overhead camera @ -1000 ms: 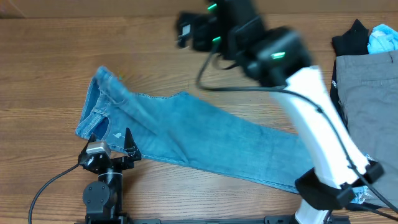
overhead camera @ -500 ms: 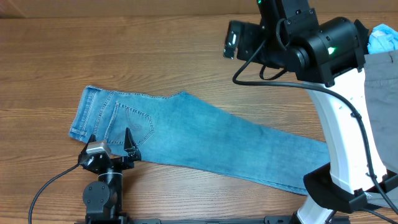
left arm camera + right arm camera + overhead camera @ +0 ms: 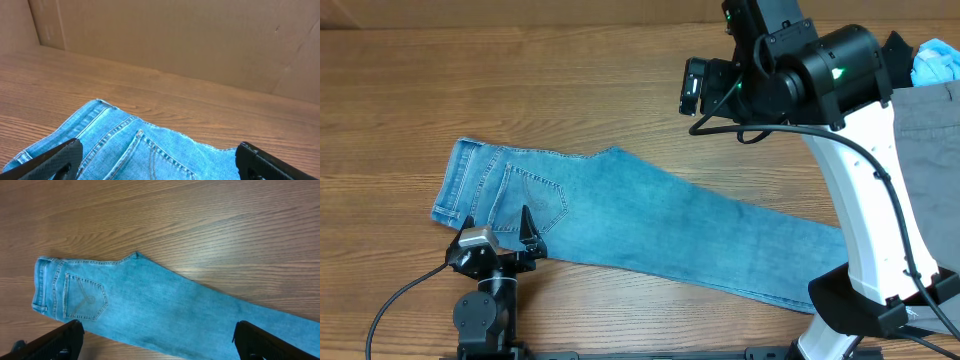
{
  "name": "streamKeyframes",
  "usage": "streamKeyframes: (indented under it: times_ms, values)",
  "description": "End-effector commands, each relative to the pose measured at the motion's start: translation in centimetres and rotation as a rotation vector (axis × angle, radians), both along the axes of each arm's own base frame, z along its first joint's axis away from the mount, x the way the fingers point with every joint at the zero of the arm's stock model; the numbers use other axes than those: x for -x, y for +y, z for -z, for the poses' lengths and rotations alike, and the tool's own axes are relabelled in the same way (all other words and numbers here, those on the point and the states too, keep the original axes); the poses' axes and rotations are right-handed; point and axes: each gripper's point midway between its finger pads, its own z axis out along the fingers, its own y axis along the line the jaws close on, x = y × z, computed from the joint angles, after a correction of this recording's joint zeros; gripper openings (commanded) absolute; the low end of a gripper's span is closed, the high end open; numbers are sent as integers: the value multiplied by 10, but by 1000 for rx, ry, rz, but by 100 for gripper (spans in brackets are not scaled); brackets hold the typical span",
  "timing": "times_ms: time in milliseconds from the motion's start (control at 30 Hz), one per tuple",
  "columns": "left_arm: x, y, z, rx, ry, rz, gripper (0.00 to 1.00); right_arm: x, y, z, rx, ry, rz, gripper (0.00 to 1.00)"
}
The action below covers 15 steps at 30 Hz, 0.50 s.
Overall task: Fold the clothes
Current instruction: 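Grasp the jeans waist with the left gripper near the back pocket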
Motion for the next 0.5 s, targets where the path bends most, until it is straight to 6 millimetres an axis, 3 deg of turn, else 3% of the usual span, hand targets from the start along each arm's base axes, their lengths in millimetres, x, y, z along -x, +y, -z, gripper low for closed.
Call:
streamKeyframes:
  times_ms: [0, 167, 233, 467]
  values:
    - [-1, -12, -8, 44, -38, 69, 100, 0, 1, -1, -8, -6, -8, 100]
    - [3, -54, -33, 47, -129, 313, 99, -3, 2, -3, -13, -16, -8, 100]
    - [7, -60, -47, 55, -146, 350, 100, -3, 1, -2, -9, -17, -7, 100]
    - [20, -25, -92, 39, -68, 143, 100, -7, 3, -5, -17, -35, -6, 100]
